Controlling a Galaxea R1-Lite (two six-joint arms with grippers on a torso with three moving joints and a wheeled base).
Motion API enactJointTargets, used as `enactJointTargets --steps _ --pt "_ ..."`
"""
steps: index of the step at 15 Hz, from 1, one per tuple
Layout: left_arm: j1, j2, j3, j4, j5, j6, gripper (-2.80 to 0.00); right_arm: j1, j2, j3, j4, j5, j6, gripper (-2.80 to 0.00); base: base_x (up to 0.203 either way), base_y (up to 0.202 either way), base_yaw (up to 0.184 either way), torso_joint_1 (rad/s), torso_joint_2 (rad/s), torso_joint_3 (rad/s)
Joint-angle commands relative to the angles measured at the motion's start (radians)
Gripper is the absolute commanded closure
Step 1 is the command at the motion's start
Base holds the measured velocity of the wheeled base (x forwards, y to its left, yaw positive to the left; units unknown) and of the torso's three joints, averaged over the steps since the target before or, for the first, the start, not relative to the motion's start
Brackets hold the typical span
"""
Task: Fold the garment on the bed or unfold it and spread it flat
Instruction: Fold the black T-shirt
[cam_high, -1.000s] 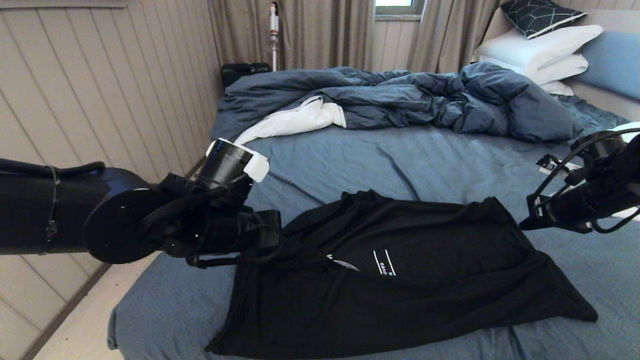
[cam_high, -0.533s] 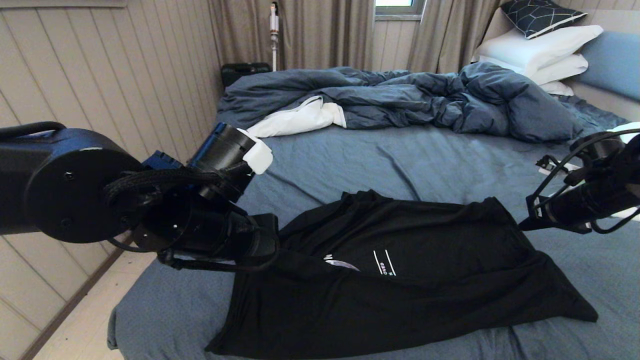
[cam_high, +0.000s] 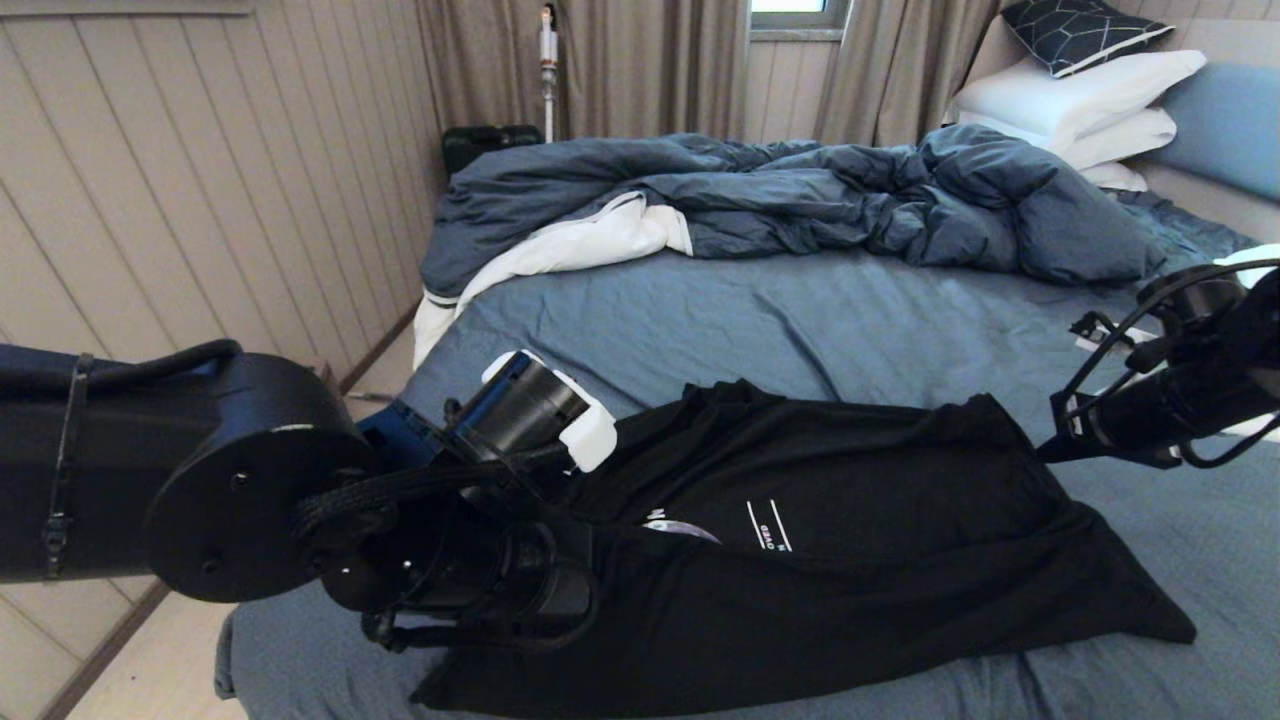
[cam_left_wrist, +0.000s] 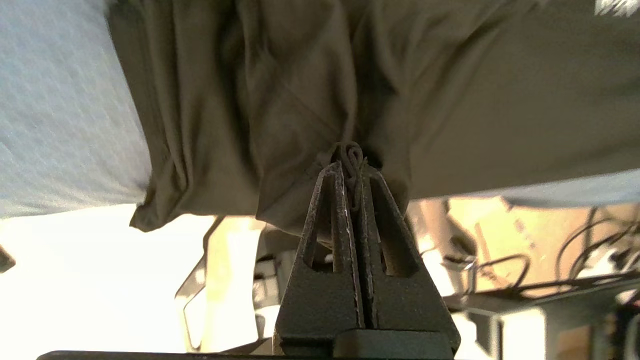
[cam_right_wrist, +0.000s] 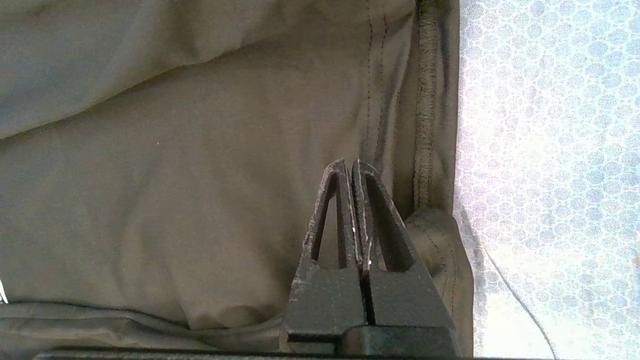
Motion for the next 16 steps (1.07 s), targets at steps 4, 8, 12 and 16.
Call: enactJointTargets --steps 4,8,12,16 --pt "-0.016 0.004 0.068 -0.015 0.006 -0.007 -2.8 0.001 0.003 0.0 0.003 0.002 -0.001 0.0 0.0 0.0 0.0 0.0 0.0 0.0" --pt "-0.016 -0.023 0.064 -0.028 0.014 -0.013 -2.8 0.001 0.006 0.0 0.003 0.002 -0.001 0.0 0.0 0.0 0.0 0.0 0.0 0.0" --pt "0.031 -0.066 0.006 -0.084 0.021 0.009 -2.8 0.001 0.005 0.0 0.001 0.001 -0.001 0.0 0.0 0.0 0.0 0.0 0.0 0.0" --pt "0.208 0.04 -0.165 -0.075 0.012 0.074 0.0 -0.001 -0.007 0.005 0.0 0.002 0.002 0.0 0.0 0.0 0.0 0.0 0.0 0.0"
